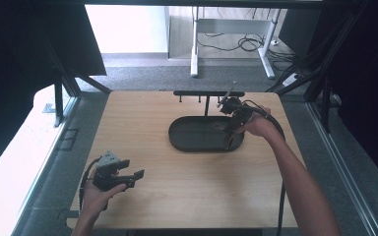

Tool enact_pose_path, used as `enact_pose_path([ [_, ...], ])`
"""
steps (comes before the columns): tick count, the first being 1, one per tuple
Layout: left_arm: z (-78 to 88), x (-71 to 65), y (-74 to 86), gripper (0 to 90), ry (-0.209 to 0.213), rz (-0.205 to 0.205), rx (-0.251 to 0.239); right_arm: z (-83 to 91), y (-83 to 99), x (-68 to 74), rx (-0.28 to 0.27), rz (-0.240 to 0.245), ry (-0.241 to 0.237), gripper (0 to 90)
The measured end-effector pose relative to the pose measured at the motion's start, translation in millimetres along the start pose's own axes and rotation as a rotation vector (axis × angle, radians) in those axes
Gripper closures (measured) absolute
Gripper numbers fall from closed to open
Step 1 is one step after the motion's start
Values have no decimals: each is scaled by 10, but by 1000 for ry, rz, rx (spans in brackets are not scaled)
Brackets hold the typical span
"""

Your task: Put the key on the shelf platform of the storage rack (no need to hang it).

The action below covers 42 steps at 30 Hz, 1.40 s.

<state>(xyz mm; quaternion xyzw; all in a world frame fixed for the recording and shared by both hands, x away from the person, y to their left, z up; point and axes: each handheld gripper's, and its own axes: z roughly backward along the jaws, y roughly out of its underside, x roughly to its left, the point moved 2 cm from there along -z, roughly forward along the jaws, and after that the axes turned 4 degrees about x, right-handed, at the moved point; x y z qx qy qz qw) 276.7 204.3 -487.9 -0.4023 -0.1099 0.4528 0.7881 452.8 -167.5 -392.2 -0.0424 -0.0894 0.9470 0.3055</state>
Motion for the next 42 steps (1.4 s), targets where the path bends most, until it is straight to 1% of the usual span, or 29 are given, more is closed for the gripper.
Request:
enact_pose_path([
  [6, 10, 13, 3, 274, -1, 4, -2, 16, -72, -69, -9, 9, 4, 814],
  [9, 20, 22, 4, 274, -3, 6, -5, 3, -99, -107, -19, 6, 8, 814],
  [10, 22, 27, 5, 274, -4, 5, -5, -6, -109, -115, -21, -2, 9, 814],
  [11, 24, 30, 6, 274, -4, 6, -5, -19, -113, -136, -25, 6, 11, 814],
  [13, 26, 39, 10, 274, -5, 6, -3, -37, -123, -157, -26, -4, 12, 814],
  [14, 24, 42, 12, 274, -5, 9, -2, -46, -126, -176, -29, 1, 18, 814],
  [16, 18, 52, 16, 274, -7, 10, 0, -72, -135, -228, -33, -10, 22, 814],
  [22, 14, 56, 21, 274, -7, 13, 2, -132, -156, -270, -24, 0, 26, 814],
  [23, 14, 53, 24, 274, -8, 18, 2, -146, -162, -276, -24, -4, 22, 813],
  [25, 11, 54, 26, 274, -7, 13, 3, -174, -172, -294, -23, 0, 22, 813],
  [28, 5, 50, 29, 274, -7, 12, 6, -238, -193, -293, -11, 14, 33, 813],
  [31, 4, 50, 31, 274, -7, 13, 6, -272, -199, -292, -8, 15, 30, 813],
  [32, 4, 52, 31, 274, -6, 13, 6, -295, -201, -290, -9, 9, 29, 812],
  [35, 8, 54, 30, 274, -7, 14, 4, -360, -198, -299, 0, 17, 30, 812],
  [39, -1, 52, 32, 274, -7, 11, 8, -439, -201, -297, 1, 19, 31, 810],
  [42, -8, 54, 35, 274, -7, 10, 11, -451, -225, -285, -7, 26, 34, 810],
])
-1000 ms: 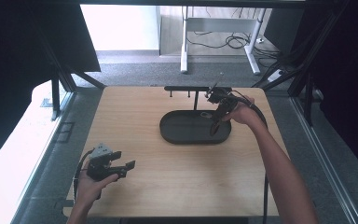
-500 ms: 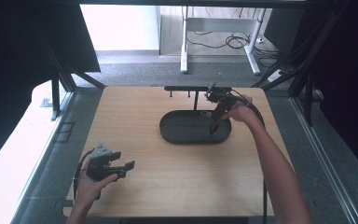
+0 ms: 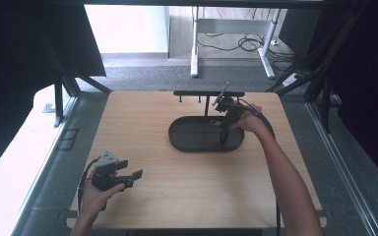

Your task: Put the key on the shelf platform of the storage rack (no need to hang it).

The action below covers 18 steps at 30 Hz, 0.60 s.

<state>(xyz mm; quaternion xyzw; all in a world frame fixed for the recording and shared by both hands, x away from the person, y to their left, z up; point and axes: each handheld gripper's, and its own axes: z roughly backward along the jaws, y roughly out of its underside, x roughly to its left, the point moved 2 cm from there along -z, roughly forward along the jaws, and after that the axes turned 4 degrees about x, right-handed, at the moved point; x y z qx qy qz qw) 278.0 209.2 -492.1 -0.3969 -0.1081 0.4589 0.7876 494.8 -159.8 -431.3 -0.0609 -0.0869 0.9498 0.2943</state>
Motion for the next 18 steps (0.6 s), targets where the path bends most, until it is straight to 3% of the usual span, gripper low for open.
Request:
enact_pose_path([
  [8, 10, 2, 1, 274, 0, 3, -3, -46, -67, 88, -59, 19, -2, 810],
  [18, 7, -6, -1, 274, -1, -2, -2, -80, -123, 201, -68, 45, -8, 810],
])
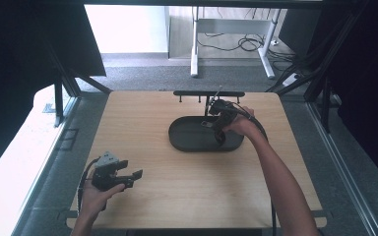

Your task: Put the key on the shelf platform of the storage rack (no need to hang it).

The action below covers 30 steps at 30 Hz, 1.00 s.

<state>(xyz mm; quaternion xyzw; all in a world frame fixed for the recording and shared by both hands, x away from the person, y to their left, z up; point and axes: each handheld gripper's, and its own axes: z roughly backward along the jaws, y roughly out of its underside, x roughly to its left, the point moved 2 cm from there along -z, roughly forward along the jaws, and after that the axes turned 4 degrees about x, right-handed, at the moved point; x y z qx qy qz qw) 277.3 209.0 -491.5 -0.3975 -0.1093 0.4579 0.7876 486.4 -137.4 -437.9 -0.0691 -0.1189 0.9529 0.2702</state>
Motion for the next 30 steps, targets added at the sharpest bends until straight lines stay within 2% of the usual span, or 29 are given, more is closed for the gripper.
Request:
enact_pose_path([
  [15, 1, 7, 4, 274, 1, 1, 1, -163, -90, 89, 16, 64, -12, 809],
  [24, -11, 3, 14, 274, -1, 5, 6, -292, -148, 213, 21, 100, -32, 807],
  [30, -13, -2, 15, 274, 1, -1, 7, -378, -171, 252, 56, 117, -31, 805],
])
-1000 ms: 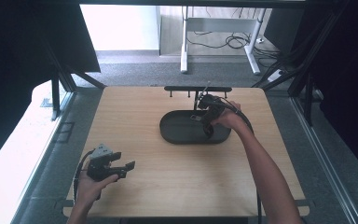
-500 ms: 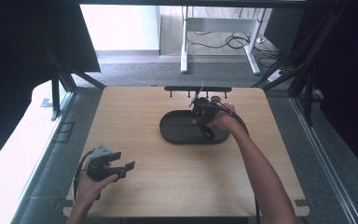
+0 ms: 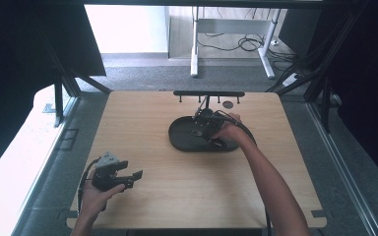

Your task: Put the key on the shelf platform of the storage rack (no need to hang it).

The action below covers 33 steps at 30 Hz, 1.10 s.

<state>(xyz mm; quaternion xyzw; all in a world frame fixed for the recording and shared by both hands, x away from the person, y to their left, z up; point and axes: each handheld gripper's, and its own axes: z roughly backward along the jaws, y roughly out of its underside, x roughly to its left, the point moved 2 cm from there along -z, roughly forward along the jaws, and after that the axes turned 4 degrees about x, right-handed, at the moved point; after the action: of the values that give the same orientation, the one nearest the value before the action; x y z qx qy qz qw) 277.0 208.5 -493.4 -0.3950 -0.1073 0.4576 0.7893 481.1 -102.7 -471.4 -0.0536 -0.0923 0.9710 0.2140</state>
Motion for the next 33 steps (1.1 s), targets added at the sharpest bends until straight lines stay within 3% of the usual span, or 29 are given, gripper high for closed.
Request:
enact_pose_path([
  [13, 48, -5, -9, 274, -4, -5, -7, -189, -50, 32, 68, 30, 6, 800],
  [20, 78, 0, -13, 274, -6, -3, -16, -280, -65, 56, 85, 23, 4, 794],
  [27, 105, 7, -20, 274, -12, -4, -23, -219, -48, 44, 55, 17, 5, 775],
  [33, 88, 10, -10, 274, -14, -1, -17, -117, 2, 68, 13, -4, 3, 690],
])
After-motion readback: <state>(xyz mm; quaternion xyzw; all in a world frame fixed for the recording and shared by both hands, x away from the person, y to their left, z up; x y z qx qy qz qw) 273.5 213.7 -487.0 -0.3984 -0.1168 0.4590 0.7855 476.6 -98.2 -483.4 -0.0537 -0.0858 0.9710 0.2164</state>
